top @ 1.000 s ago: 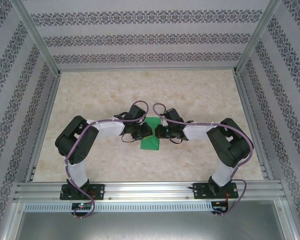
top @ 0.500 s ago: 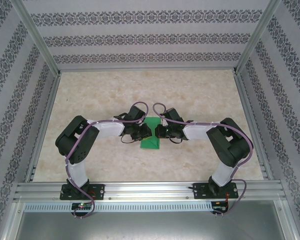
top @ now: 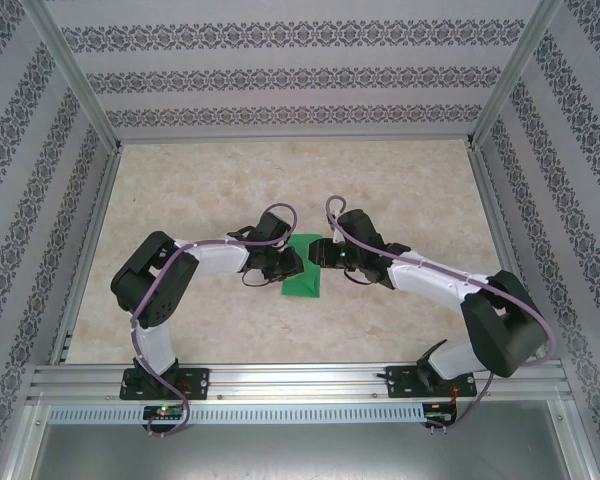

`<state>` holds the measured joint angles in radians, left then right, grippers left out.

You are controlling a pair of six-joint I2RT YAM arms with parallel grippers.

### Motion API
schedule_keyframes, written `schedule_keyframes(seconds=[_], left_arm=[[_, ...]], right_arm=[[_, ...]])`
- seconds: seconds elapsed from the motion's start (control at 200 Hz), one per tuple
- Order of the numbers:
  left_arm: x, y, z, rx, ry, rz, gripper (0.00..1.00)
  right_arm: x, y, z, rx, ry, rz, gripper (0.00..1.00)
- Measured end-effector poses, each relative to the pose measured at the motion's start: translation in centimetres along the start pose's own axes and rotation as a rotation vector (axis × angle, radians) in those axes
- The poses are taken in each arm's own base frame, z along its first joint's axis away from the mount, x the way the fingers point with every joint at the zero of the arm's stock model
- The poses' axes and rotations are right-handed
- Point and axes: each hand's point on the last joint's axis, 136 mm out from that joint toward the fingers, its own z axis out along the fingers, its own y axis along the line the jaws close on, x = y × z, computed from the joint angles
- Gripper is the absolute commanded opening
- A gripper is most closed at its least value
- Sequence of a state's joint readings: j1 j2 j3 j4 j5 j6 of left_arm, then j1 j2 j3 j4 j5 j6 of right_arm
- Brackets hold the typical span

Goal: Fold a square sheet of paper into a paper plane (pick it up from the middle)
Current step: Fold the triangle a second time at the center of the table.

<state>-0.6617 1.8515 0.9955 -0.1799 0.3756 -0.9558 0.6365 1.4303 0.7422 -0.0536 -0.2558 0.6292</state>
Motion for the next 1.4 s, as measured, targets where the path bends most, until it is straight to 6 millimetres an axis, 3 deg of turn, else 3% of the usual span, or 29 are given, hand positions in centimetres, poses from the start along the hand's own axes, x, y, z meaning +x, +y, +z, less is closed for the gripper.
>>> schedule_keyframes(seconds=[0.18,0.45,0.814,1.399], left_arm=[[0.0,0.0,0.0,0.001,0.0,0.0,0.19],[0.0,0.0,0.0,0.001,0.0,0.0,0.19],[0.0,0.0,0.0,0.001,0.0,0.0,0.19],[0.0,0.0,0.1,0.003,0.004,0.001,0.19]], right_arm=[[4.2,0.8,1.0,-0.027,0.11,0.024,0.07],[6.8,0.3,2.7,-0.004,0.194,0.064,0.06],[8.0,-1.6,3.8,0.082,0.245,0.088,0.06],[9.0,-4.0,3.5,0.174,0.273,0.11,0.06]])
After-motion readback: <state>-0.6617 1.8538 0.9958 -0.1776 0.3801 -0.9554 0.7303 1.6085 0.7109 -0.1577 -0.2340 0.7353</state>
